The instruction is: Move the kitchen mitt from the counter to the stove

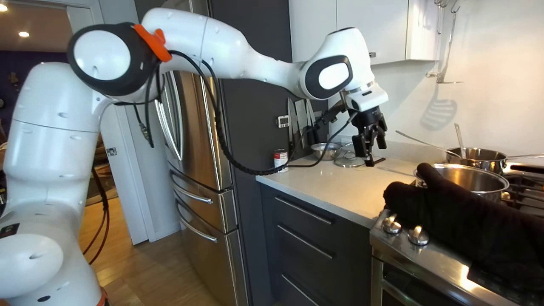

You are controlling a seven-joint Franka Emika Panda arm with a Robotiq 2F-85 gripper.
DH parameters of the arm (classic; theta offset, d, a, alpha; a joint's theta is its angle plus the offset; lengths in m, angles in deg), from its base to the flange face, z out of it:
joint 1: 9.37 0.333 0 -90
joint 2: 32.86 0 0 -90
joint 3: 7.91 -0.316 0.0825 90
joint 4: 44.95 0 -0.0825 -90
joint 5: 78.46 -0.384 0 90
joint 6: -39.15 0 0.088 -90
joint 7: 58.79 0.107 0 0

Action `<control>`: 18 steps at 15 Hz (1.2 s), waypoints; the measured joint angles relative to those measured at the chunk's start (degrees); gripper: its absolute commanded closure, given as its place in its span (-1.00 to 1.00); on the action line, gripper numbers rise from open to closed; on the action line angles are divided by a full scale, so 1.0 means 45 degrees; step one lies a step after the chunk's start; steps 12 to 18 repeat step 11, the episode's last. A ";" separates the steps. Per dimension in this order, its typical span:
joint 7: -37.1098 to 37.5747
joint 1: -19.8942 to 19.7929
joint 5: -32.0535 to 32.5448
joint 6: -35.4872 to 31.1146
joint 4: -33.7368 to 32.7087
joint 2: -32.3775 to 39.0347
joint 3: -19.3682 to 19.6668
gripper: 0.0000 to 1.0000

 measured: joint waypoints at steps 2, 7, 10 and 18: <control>-0.0708 0.0419 0.0997 0.0178 0.1227 -0.1357 -0.0009 -1.00; -0.2894 0.0719 0.3271 0.0884 0.4072 -0.4494 -0.0229 -1.00; -0.5127 0.0436 0.3670 0.1218 0.5543 -0.5956 -0.0230 -1.00; -0.5702 0.0309 0.3671 0.1226 0.5941 -0.6286 -0.0224 -1.00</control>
